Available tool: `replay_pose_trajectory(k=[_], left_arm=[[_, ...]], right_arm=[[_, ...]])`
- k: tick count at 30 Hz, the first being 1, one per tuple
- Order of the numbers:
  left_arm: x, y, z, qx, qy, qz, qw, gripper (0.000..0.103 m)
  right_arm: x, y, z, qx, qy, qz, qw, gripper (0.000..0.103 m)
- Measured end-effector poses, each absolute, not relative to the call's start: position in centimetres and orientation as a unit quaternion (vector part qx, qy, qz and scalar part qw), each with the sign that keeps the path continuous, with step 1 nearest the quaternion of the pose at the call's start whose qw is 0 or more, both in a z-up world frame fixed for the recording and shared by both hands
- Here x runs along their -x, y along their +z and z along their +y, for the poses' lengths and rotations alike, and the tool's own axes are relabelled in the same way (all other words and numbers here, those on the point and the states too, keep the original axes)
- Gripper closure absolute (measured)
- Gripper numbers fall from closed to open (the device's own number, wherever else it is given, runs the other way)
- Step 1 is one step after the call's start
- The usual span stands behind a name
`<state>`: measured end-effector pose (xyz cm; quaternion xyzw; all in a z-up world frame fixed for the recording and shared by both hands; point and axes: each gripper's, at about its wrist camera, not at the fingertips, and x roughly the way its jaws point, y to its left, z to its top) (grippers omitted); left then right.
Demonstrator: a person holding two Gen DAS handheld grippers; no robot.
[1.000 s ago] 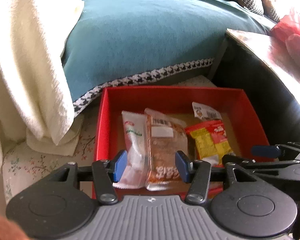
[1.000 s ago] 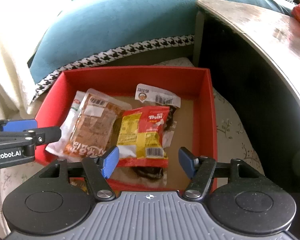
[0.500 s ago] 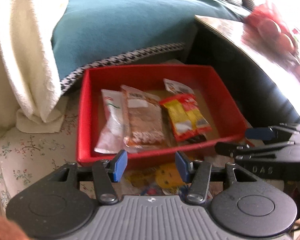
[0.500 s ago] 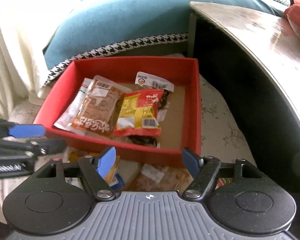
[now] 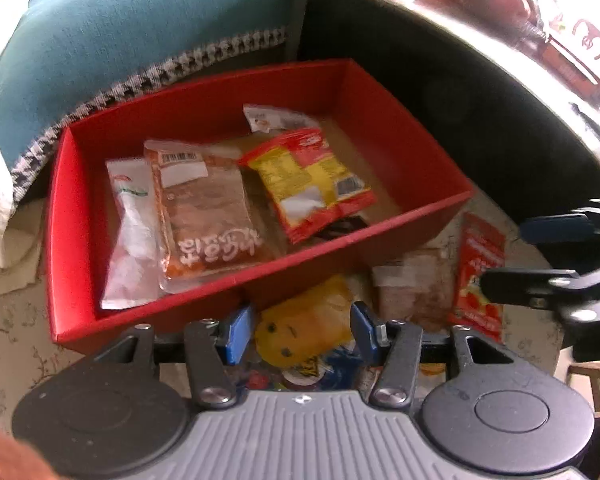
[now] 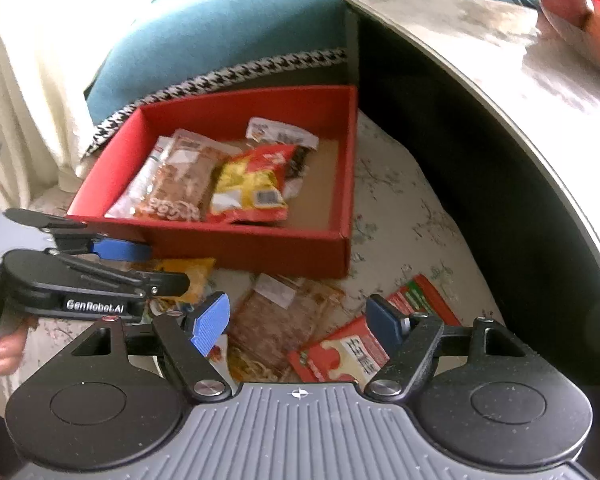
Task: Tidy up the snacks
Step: 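Withdraw both open tools from the box toward the remaining snacks, then grasp the orange smiley-face bag with the left tool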
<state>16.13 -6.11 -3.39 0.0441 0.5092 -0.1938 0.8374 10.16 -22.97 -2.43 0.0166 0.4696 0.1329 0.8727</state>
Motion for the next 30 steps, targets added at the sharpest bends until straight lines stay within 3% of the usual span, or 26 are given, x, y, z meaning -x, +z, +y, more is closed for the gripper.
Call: replay_pose_trajectory(k=[6,11,22,30], left_arm=[[-16.7,-5.6,-6.8,-0.046,-0.213,0.516,0.829,0.055],[-15.8,-6.7,-6.2,-0.027,-0.179,0.557,0.811,0.042],[-10.9,-5.9,-4.3,-0.017,-0.175,0.567,0.805,0.042],[-10.4,-7.1,-5.9,-0.097,-0.194,0.571,0.792,0.042]], right_arm=[[-9.9,-2.8,-23.2,-0.016,0.135,0.474,0.870,0.022],[-9.8,-2.5,-23.2,-0.017,0.140,0.472,0.870,0.021],[-9.3,-2.7,-22.5,-0.002,0.158,0.481,0.863,0.020],[-5.7,-4.3,-20.2,0.064,0.202,0.495,0.843,0.017]])
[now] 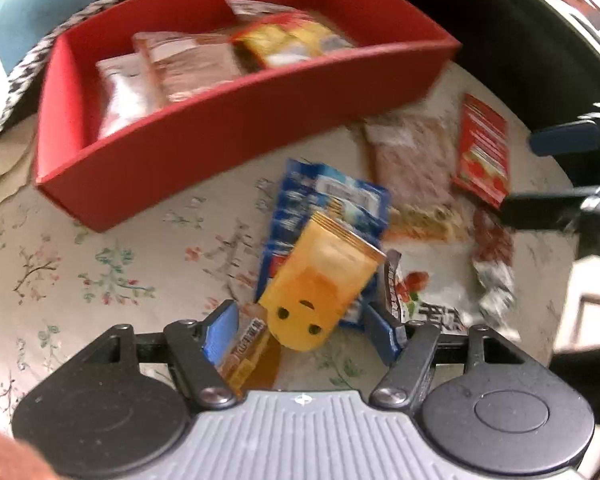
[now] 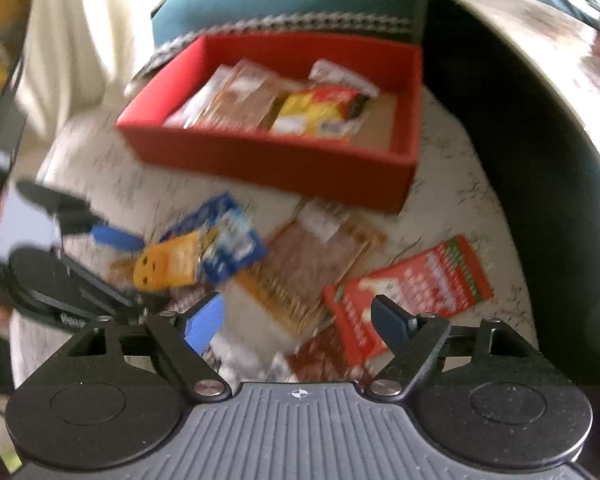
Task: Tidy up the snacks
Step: 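Grasp the orange smiley-face bag with the left tool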
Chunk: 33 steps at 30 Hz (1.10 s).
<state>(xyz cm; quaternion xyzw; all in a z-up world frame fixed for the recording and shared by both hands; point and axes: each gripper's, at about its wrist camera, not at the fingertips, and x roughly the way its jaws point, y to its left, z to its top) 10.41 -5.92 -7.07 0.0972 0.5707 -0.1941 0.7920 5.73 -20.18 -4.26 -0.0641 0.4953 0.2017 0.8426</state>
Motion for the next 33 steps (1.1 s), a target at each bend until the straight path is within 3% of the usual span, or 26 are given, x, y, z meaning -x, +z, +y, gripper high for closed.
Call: replay_pose_trajectory(k=[3,8,14,25,30,33], left_arm=[[-9.8,-7.3,-5.5,-0.111,-0.199,0.565,0.793,0.042],[-9.5,-7.1,-4.3,-0.116,-0.184,0.555,0.803,0.065],[-9.2,-6.5,-3.2,-0.114,-0.172,0.546,0.812,0.071],[-9.8,-7.0,-2.6,-0.091,-0.170,0.558,0.807,0.071],[-9.8,-7.2,-2.3,-0.090,-0.167,0.558,0.808,0.070],[-9.8,-7.2,-2.2,-0.085,-0.162,0.561,0.807,0.070]], right_arm=[[-5.0,-5.4,-19.2,0.092,0.214,0.511,0.828,0.017],[-4.3,-6.0,-17.5,0.118,0.235,0.510,0.819,0.017],[-3.6,-7.2,-14.4,0.173,0.273,0.510,0.797,0.017],[-5.1,-10.2,-12.5,0.202,0.287,0.527,0.774,0.013],[-4.0,-9.9,-12.1,0.192,0.275,0.532,0.777,0.029],[-3.6,-9.9,-12.5,0.188,0.266,0.535,0.780,0.031]])
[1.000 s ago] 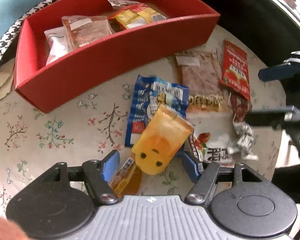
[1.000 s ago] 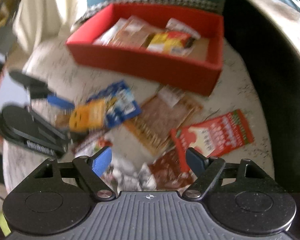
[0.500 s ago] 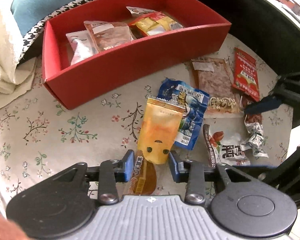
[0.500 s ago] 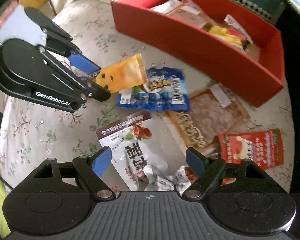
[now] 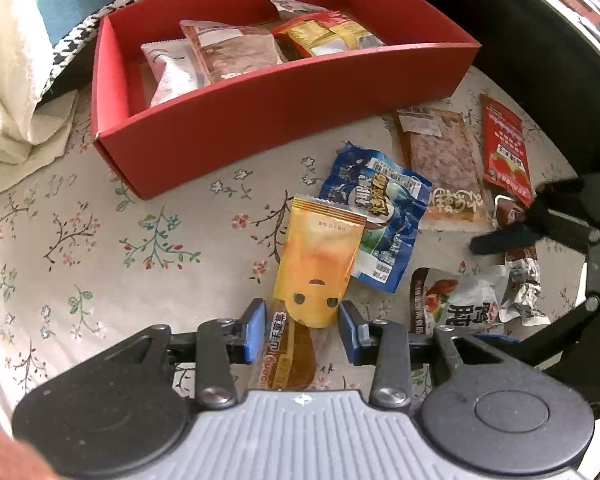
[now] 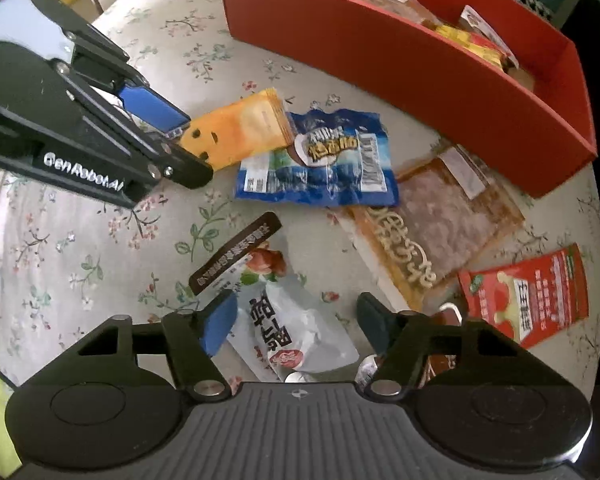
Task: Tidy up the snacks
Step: 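Grasp the white date-print packet with the right tool while the left tool holds the orange bag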
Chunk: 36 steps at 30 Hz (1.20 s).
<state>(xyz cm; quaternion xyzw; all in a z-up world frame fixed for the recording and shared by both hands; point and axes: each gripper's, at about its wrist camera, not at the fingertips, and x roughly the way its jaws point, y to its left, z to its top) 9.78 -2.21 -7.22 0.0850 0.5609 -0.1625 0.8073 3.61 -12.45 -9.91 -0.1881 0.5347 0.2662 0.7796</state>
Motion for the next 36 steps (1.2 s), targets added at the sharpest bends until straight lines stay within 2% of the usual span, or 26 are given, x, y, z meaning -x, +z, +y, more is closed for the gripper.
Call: replay_pose_trajectory(k=[1,3,6,7,12,14,16,18,19,21,23,25,36], left_arm=[[-9.8,-7.2,-2.2,-0.084,-0.163,0.562,0.807,0.069],[-9.8,-7.3,-2.2,-0.083,-0.164,0.563,0.806,0.067],[-9.7,-7.1,-2.2,-0.082,-0.160,0.565,0.805,0.063],[-9.7,-7.1,-2.1,-0.082,-0.158,0.564,0.807,0.059],[-10.1,-7.1,-1.7,-0.068,-0.158,0.560,0.810,0.057],[-10.1,-7.3,-1.8,-0.072,-0.158,0.561,0.809,0.052],[-10.0,-7.3,-2.4,-0.087,-0.160,0.558,0.810,0.051],[-9.9,-7.4,-2.8,-0.096,-0.156,0.555,0.812,0.052],[-9.8,-7.5,-2.9,-0.100,-0.153,0.554,0.812,0.052],[-9.7,-7.4,-3.0,-0.107,-0.146,0.553,0.814,0.059],[-9.7,-7.3,-3.0,-0.109,-0.139,0.553,0.814,0.067],[-9.6,-7.2,-2.7,-0.106,-0.133,0.556,0.814,0.069],[-9.2,-5.1,-0.9,-0.068,-0.120,0.534,0.834,0.071]], right_arm=[[-3.5,-9.9,-12.4,0.190,0.265,0.534,0.780,0.031],[-3.2,-9.9,-12.1,0.203,0.264,0.532,0.778,0.018],[-2.6,-9.8,-11.4,0.231,0.279,0.523,0.772,0.017],[-2.4,-9.6,-11.2,0.239,0.286,0.518,0.770,0.016],[-1.6,-9.7,-10.0,0.287,0.319,0.489,0.760,0.015],[-1.5,-10.5,-9.7,0.307,0.317,0.492,0.750,0.014],[-1.4,-10.7,-9.8,0.306,0.321,0.490,0.750,0.017],[-1.6,-10.5,-10.2,0.283,0.323,0.502,0.750,0.027],[-1.8,-10.5,-10.5,0.268,0.319,0.511,0.752,0.029],[-2.0,-10.3,-11.2,0.245,0.303,0.518,0.762,0.035],[-2.5,-10.2,-11.9,0.227,0.277,0.525,0.772,0.037],[-2.5,-10.1,-12.2,0.210,0.255,0.530,0.781,0.037],[-4.3,-7.6,-14.5,0.113,0.221,0.514,0.821,0.039]])
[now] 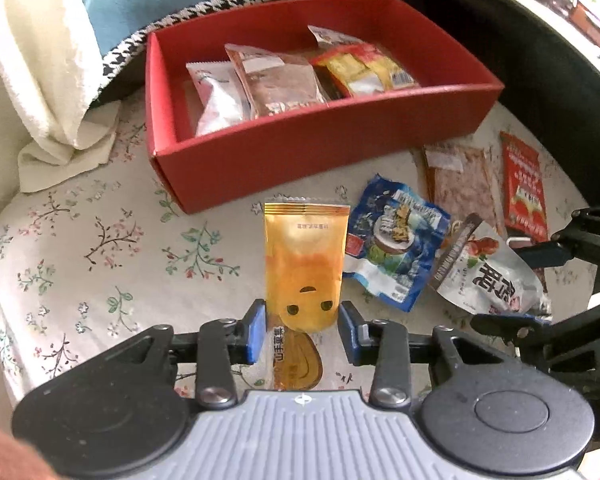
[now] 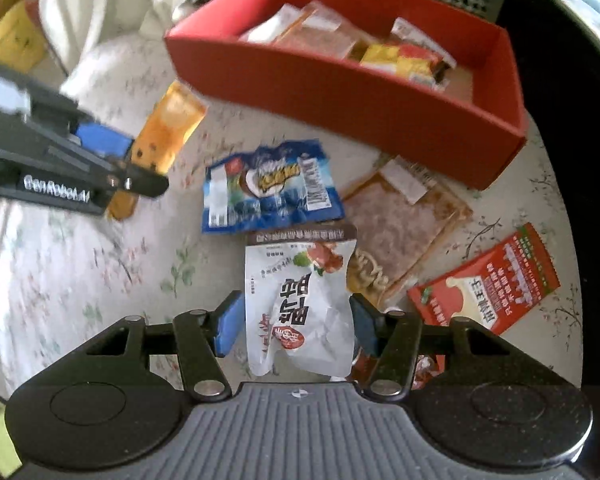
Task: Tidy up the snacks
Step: 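Grasp the white date-print packet with the right tool while the left tool holds the orange bag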
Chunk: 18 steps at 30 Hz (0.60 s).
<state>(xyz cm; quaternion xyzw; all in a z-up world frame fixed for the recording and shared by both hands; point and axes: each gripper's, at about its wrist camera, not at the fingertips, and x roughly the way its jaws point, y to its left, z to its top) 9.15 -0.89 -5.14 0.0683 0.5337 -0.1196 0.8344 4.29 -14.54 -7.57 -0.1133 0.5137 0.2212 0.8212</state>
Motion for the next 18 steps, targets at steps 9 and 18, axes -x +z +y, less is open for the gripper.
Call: replay_pose_trajectory(k=[9,18], left_arm=[[-9.5,-7.1,-1.9,-0.089,-0.116,0.555,0.819,0.071],[-8.9,-8.1,-2.8,-0.122,-0.091,0.540,0.828,0.032]], right_arm=[[-4.8,-9.6,-13.4,0.144,0.204,0.530,0.810,0.033],[-4.7,-10.5,-12.8,0.167,0.206,0.530,0.806,0.017]])
